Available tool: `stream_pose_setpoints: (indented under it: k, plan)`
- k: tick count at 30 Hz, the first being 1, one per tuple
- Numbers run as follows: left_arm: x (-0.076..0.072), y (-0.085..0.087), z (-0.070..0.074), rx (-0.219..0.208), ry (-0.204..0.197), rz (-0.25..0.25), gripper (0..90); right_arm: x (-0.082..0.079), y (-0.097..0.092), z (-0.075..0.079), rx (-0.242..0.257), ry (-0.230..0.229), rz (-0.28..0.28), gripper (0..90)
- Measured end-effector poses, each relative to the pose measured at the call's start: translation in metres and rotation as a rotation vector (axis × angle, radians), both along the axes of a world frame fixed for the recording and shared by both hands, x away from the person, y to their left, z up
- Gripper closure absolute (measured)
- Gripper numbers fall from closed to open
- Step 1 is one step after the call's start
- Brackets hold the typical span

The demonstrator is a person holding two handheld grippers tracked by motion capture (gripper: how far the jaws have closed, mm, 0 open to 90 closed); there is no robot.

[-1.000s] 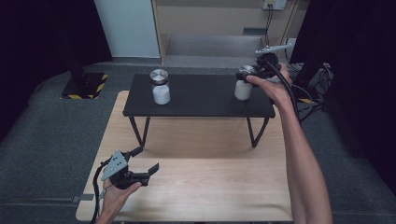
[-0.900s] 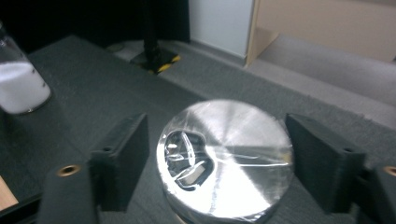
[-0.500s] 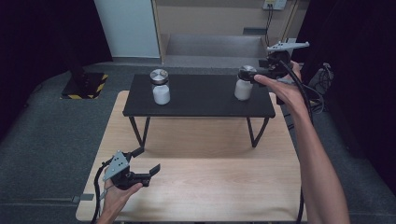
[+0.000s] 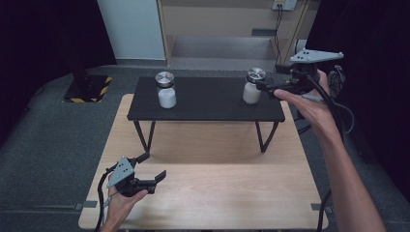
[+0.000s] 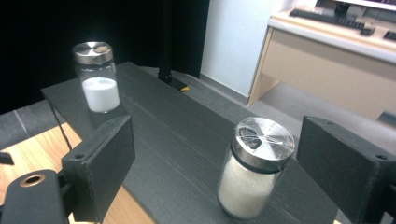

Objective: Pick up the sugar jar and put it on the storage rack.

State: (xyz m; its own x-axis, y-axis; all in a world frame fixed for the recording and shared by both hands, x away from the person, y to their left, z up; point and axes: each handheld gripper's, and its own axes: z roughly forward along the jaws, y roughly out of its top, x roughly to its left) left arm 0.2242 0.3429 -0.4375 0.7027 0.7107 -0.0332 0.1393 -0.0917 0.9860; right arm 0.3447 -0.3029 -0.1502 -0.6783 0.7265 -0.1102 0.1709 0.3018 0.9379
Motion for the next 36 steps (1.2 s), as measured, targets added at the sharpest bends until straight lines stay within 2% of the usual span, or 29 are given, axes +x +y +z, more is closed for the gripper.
stream_pose_setpoints:
  k: [5,9,18,26,31,36]
  plan:
    - [0.0,-0.001,0.0,-0.001,-0.001,-0.004,7.5,-0.022,-0.007,-0.004,0.03,-0.03,0.026,11.4]
    - [0.0,-0.002,0.0,0.003,-0.002,-0.007,7.5,-0.039,-0.01,-0.008,0.03,-0.043,0.044,11.4]
    - [-0.001,-0.002,0.001,0.008,-0.004,-0.011,7.5,-0.061,-0.017,-0.026,0.037,-0.033,0.077,11.5]
    - [-0.001,-0.002,0.001,0.01,-0.003,-0.009,7.5,-0.07,-0.018,-0.043,0.05,-0.03,0.096,11.5]
    - [-0.002,-0.002,0.001,0.009,-0.004,-0.01,7.5,-0.069,-0.02,-0.057,0.063,-0.009,0.103,11.5]
    - [0.0,-0.003,0.001,0.012,-0.004,-0.015,7.5,-0.069,-0.02,-0.063,0.067,-0.005,0.1,11.5]
